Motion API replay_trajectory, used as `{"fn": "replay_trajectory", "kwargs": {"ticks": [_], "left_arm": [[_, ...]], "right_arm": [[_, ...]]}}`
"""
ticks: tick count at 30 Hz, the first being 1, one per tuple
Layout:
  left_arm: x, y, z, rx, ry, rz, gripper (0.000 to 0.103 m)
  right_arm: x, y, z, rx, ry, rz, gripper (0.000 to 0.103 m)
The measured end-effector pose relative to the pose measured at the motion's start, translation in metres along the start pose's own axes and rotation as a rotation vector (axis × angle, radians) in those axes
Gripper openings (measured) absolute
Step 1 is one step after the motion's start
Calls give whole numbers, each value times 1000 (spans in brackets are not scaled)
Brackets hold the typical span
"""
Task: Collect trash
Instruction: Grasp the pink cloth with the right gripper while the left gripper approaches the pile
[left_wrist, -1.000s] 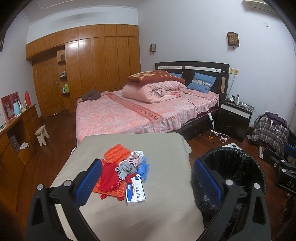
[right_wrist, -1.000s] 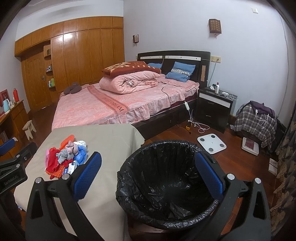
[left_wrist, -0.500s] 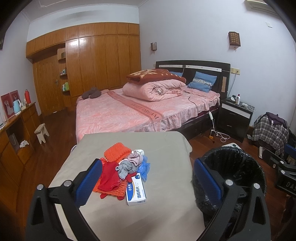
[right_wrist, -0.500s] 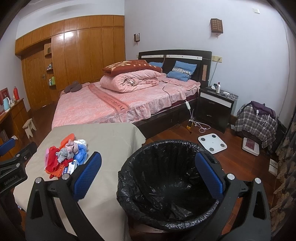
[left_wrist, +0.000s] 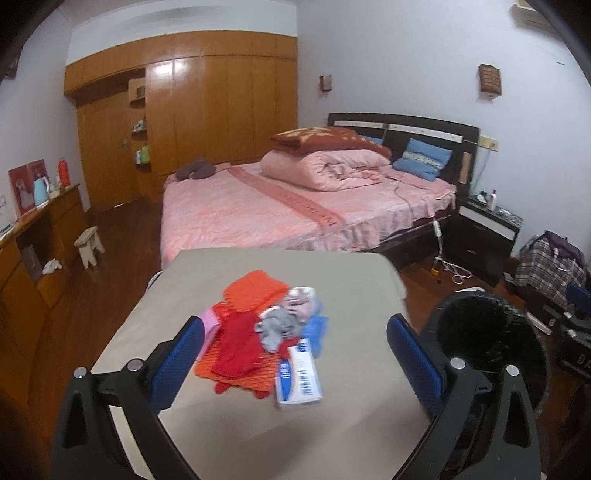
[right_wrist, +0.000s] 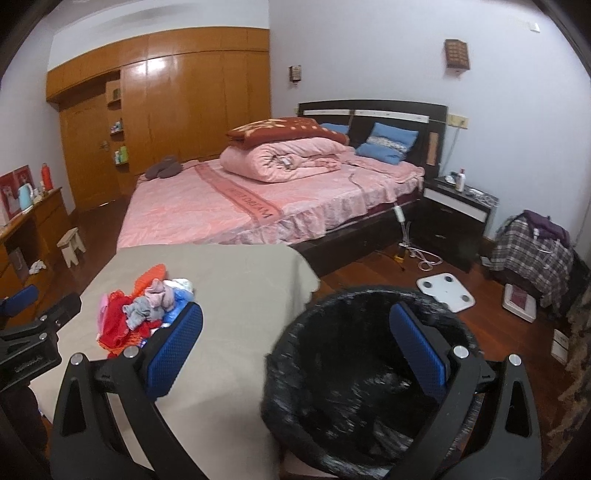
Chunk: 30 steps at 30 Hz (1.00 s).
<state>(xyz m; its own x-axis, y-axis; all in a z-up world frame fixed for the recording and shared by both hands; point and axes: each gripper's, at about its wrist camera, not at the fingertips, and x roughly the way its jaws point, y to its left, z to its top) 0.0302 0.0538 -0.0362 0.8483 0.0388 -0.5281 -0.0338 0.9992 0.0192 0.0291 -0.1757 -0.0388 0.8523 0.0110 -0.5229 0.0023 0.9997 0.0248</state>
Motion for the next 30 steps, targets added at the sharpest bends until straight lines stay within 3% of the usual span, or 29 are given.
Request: {"fn": "replay_trajectory", "kwargs": {"ticks": [13,20,30], "left_arm": [[60,95,-19,-68,25,209,97],[86,116,-21,-76,45,224,89],[113,127,-18,-78,60,227,83]], "right_arm": [[90,87,-3,-66,60,171,98],[130,129,-1,-109,105,227,81],[190,163,3,-95,207,291,78]]}}
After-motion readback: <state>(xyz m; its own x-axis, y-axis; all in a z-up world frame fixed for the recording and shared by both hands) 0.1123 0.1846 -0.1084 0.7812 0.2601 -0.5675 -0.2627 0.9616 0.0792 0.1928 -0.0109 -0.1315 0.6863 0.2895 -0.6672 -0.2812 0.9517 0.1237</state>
